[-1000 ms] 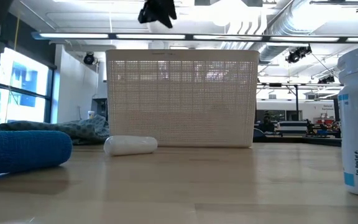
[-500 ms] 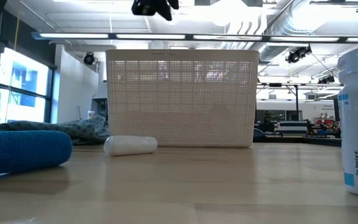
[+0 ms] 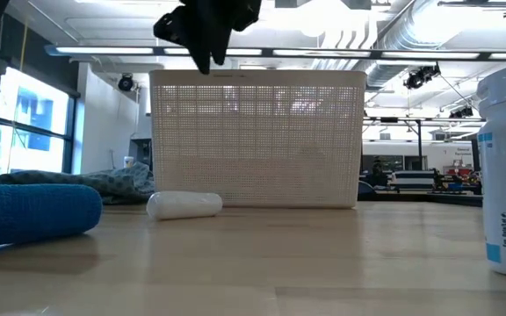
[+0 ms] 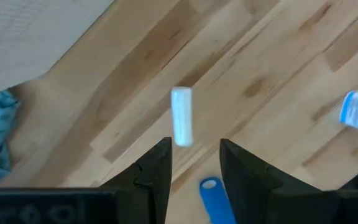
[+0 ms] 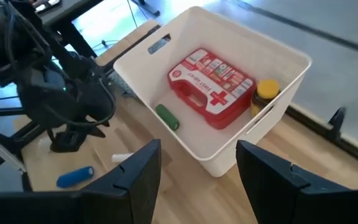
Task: Pick & place medical supplies in basket/bin
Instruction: Put the white rolled gauze into the white bin
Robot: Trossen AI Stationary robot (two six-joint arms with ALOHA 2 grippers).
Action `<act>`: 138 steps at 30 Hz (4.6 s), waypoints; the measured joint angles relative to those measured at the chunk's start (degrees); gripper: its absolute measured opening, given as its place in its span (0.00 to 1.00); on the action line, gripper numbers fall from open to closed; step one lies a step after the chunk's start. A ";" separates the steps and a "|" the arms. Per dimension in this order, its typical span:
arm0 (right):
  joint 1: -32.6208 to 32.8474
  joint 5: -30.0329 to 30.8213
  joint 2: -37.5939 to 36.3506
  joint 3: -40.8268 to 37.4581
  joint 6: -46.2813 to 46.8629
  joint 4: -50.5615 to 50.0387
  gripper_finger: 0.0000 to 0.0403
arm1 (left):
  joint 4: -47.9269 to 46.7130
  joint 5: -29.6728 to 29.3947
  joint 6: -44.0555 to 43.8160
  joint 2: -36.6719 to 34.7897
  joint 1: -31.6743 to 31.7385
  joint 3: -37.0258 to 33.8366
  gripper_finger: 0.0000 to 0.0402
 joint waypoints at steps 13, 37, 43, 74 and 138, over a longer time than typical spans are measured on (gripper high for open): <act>0.06 -7.42 6.14 0.00 1.39 0.02 0.49 | 10.71 0.32 -2.47 0.07 -1.61 -19.31 0.42; 0.06 -13.45 3.75 0.00 -10.56 0.02 0.49 | 27.77 4.44 -4.58 3.15 -1.15 -24.37 0.82; 0.05 -12.35 0.57 0.02 -13.47 0.03 0.49 | 28.23 5.29 -5.95 6.36 -1.17 -24.21 0.80; 0.04 -7.27 -10.91 0.09 -17.36 0.02 0.49 | 26.51 14.93 -6.63 9.53 -1.17 -23.76 0.21; 0.04 15.91 0.39 0.00 -1.04 1.10 0.49 | -7.96 13.14 74.08 18.71 32.23 23.35 0.22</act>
